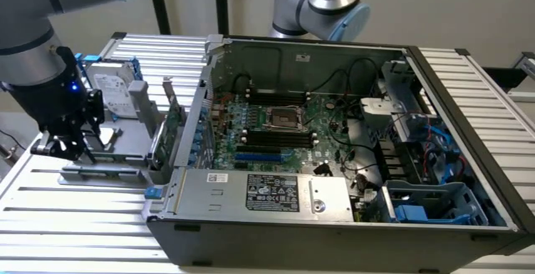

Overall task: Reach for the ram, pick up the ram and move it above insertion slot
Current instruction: 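Pick up the ram and move it above insertion slot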

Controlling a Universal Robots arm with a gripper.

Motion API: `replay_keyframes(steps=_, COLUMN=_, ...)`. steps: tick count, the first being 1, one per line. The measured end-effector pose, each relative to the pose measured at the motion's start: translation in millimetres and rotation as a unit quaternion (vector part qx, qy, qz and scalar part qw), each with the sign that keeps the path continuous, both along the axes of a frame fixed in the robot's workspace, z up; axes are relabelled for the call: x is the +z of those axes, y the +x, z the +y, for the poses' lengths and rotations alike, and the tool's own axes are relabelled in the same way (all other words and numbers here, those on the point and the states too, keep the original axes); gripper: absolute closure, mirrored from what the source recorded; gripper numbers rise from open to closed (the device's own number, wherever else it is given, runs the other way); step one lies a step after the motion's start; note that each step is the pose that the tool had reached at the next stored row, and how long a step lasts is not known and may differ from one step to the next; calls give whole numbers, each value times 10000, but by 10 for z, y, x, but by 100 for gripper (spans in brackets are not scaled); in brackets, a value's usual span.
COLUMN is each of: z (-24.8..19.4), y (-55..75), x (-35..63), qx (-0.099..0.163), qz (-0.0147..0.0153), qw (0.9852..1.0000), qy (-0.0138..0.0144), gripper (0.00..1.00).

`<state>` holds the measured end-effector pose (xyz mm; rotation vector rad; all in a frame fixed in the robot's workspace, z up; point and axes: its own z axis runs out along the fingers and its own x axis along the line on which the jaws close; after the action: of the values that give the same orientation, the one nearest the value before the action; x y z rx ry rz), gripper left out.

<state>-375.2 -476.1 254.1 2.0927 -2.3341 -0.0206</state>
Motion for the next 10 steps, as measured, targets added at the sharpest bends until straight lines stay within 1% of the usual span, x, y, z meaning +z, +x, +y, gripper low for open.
replay_keyframes(steps=6, z=0, y=0, x=-110, qx=111, qz=0, qw=9999, qy=0, gripper=64)
replay_keyframes(steps=10, z=0, y=0, x=-183, qx=132, qz=-4, qw=9999, qy=0, gripper=64)
